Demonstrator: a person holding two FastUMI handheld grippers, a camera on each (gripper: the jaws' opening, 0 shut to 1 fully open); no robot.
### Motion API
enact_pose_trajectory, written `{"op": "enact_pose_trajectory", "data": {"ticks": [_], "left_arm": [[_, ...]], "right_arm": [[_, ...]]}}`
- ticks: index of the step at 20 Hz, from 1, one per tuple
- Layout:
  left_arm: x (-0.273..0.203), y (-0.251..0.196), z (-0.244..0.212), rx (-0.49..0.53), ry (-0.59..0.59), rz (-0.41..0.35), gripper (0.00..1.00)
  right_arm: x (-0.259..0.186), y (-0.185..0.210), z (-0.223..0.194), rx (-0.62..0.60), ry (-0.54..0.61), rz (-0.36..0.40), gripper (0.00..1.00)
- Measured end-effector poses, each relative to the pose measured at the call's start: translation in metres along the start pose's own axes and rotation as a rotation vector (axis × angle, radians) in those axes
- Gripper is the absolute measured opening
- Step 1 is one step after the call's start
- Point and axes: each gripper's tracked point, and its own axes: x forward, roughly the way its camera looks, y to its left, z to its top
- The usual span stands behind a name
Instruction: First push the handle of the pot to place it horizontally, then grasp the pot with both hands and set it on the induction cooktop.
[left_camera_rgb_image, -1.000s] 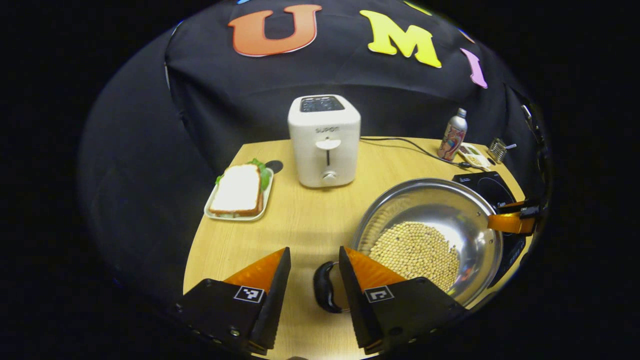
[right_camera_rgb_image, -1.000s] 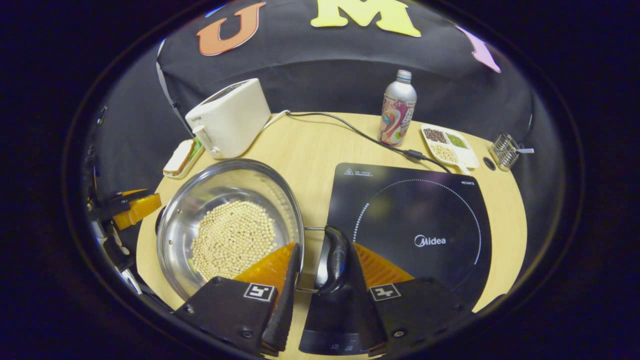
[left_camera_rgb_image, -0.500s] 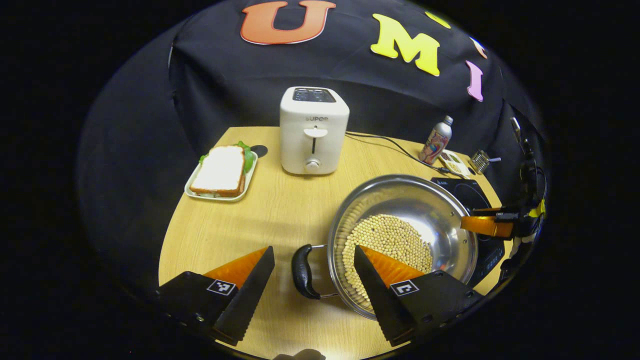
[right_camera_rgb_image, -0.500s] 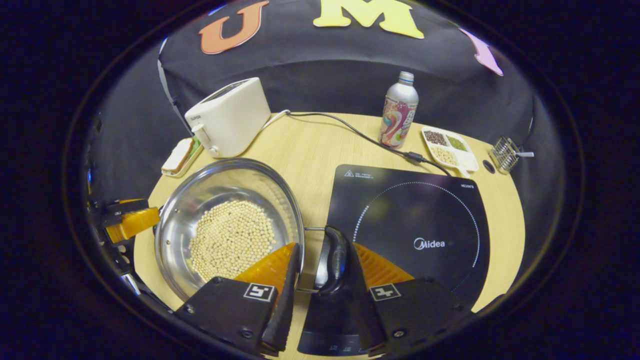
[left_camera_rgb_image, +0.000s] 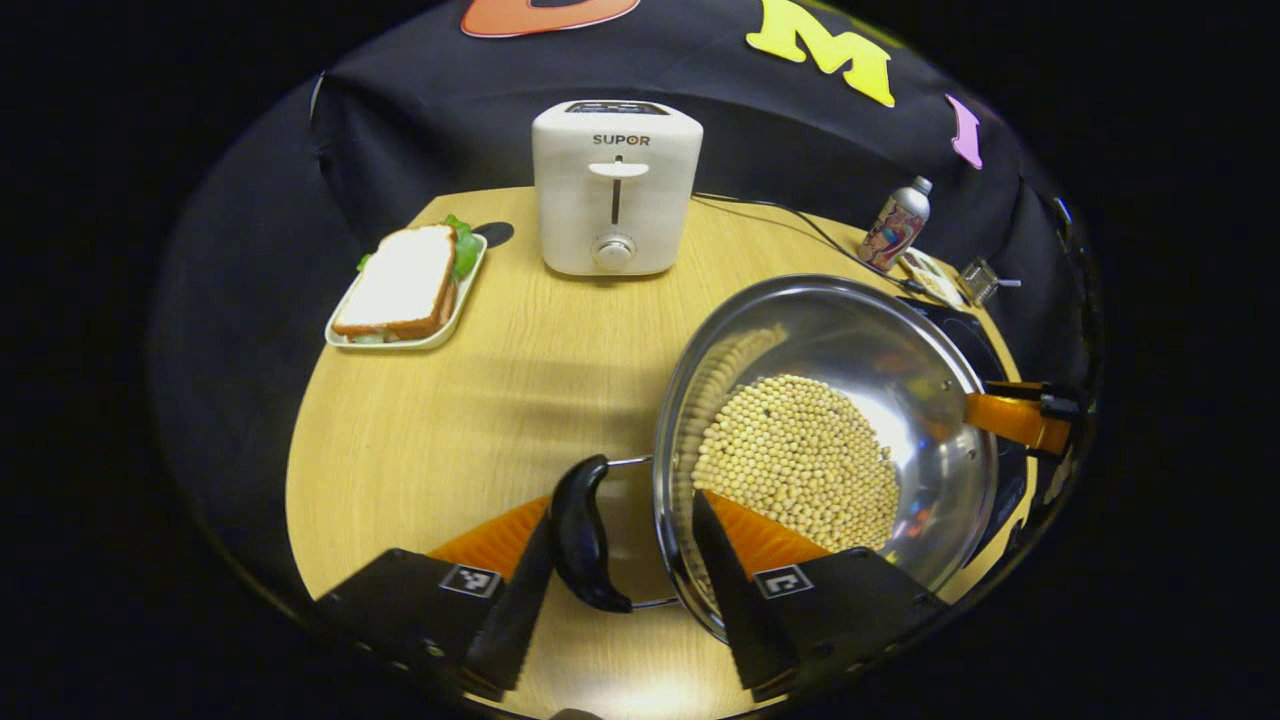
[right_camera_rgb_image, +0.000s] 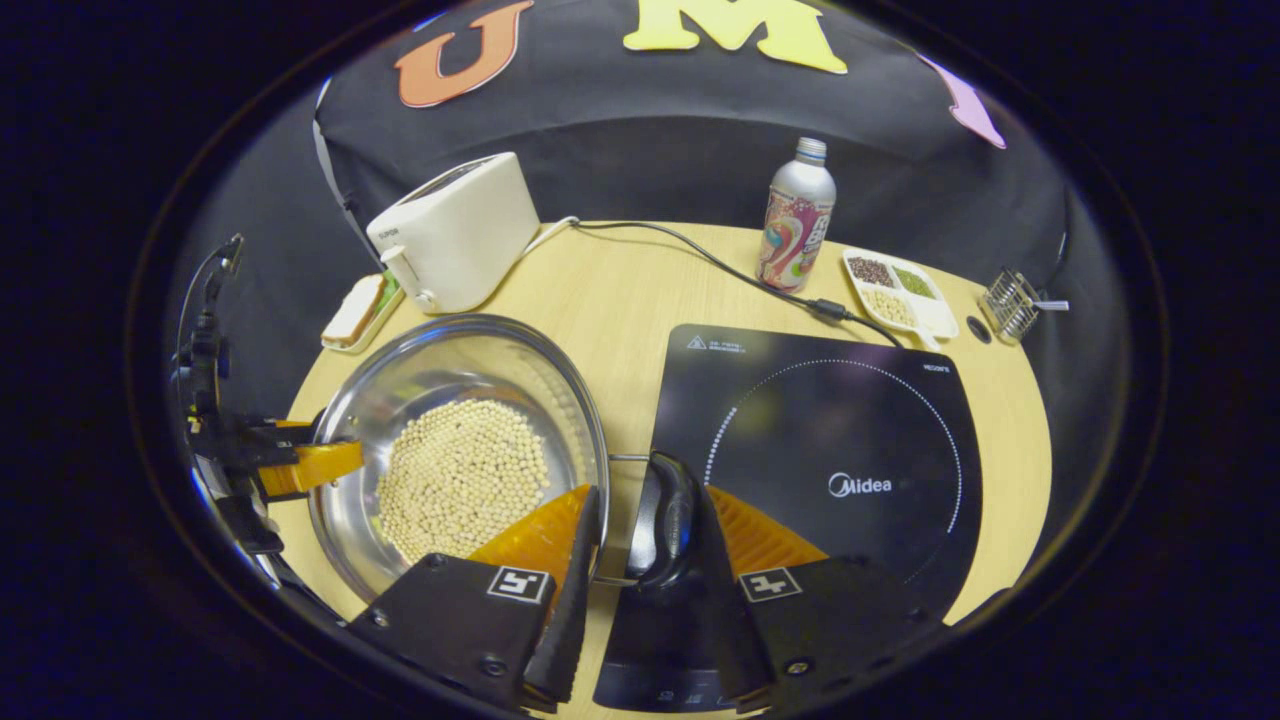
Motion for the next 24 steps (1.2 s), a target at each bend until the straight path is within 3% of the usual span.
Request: {"op": "enact_pose_trajectory", "data": {"ticks": [1, 4, 5, 6, 7, 8, 9, 16, 24], "left_arm": [[-0.001, 0.000, -0.001, -0.005, 0.011, -0.004, 0.68], [-0.006, -0.003, 0.001, 0.003, 0.017, -0.005, 0.61], [-0.008, -0.005, 0.001, 0.013, 0.015, 0.001, 0.70], [-0.009, -0.006, 0.002, 0.022, 0.008, 0.003, 0.59], [-0.013, -0.004, 0.002, 0.021, 0.008, 0.005, 0.69], [-0.016, -0.003, 0.004, 0.023, 0.003, 0.007, 0.69], [-0.020, -0.003, 0.006, 0.024, -0.002, 0.012, 0.59], [-0.056, -0.017, 0.031, 0.068, -0.067, 0.040, 0.59], [-0.073, -0.072, 0.053, 0.118, -0.107, -0.020, 0.59]], "right_arm": [[-0.001, 0.000, 0.000, 0.001, 0.001, 0.000, 0.53], [0.001, -0.001, -0.005, 0.013, 0.016, 0.004, 0.53], [0.000, -0.001, -0.006, 0.014, 0.022, 0.008, 0.53], [-0.002, -0.001, -0.004, 0.015, 0.012, 0.010, 0.55], [-0.004, -0.001, -0.002, 0.007, 0.003, 0.012, 0.53], [-0.007, -0.001, 0.001, -0.004, -0.008, 0.013, 0.53], [-0.010, 0.000, 0.003, -0.011, -0.016, 0.015, 0.53], [-0.041, -0.012, 0.012, 0.027, -0.061, 0.027, 0.55], [-0.093, -0.066, 0.009, 0.088, -0.129, -0.028, 0.53]]}}
